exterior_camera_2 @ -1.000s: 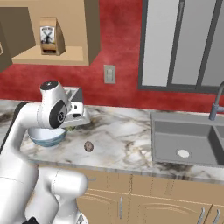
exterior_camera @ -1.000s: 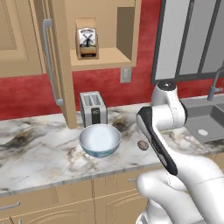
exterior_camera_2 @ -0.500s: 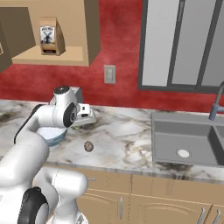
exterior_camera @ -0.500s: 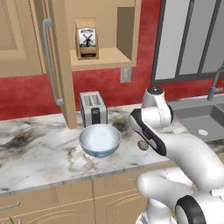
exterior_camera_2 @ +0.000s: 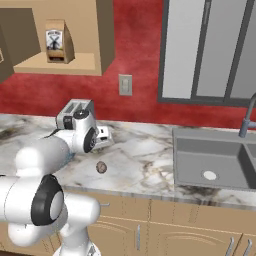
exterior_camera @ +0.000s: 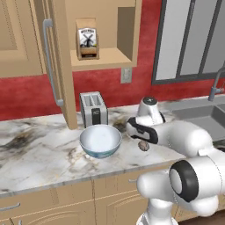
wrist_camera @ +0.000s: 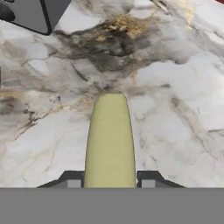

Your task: Pick the egg and butter from the fridge and place them by the bowl for mixing.

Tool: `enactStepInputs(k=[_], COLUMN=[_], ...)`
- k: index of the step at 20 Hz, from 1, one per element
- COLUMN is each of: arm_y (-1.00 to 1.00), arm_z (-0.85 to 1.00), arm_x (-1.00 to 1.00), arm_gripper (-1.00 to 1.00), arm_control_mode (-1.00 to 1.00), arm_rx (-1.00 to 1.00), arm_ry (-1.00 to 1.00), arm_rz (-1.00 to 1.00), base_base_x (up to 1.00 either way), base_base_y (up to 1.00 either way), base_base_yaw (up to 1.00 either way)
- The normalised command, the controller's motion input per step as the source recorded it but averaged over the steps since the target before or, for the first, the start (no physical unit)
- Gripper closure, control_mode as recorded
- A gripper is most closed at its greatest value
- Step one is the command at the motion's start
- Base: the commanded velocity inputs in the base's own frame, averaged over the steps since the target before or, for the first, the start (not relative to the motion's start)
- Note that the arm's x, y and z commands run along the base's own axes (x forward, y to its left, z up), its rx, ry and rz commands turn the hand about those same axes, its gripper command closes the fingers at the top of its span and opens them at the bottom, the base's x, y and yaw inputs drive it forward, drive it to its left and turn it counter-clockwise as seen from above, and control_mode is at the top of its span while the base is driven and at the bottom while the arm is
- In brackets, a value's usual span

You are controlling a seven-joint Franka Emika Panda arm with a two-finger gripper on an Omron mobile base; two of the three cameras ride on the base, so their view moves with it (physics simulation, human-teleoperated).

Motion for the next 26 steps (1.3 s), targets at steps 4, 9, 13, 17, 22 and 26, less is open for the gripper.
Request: enactStepInputs(k=[4,9,13,17,22,26], arm_y=[0.14,0.22,0.09,0.01,0.0,-0.04], arm_z=[-0.44,-0.37,-0.24,-0.16,-0.01,0.38], arm_x=[0.45,0.48,0.48,0.39,0.01,0.0], arm_gripper=[1.0,1.0,1.0,-1.0,-1.0,-1.0], arm_control_mode=[-1.0,-1.0,-1.0,-1.0,-1.0,-1.0], arm_rx=[0.0,0.0,0.0,0.0,0.0,0.04], arm_ry=[0.0,0.0,0.0,0.0,0.0,-0.03], arm_rz=[0.04,0.02,0.02,0.02,0.0,0.0], base_base_x=[0.0,0.0,0.0,0.0,0.0,0.0], base_base_y=[0.0,0.0,0.0,0.0,0.0,0.0], base_base_yaw=[0.0,0.0,0.0,0.0,0.0,0.0])
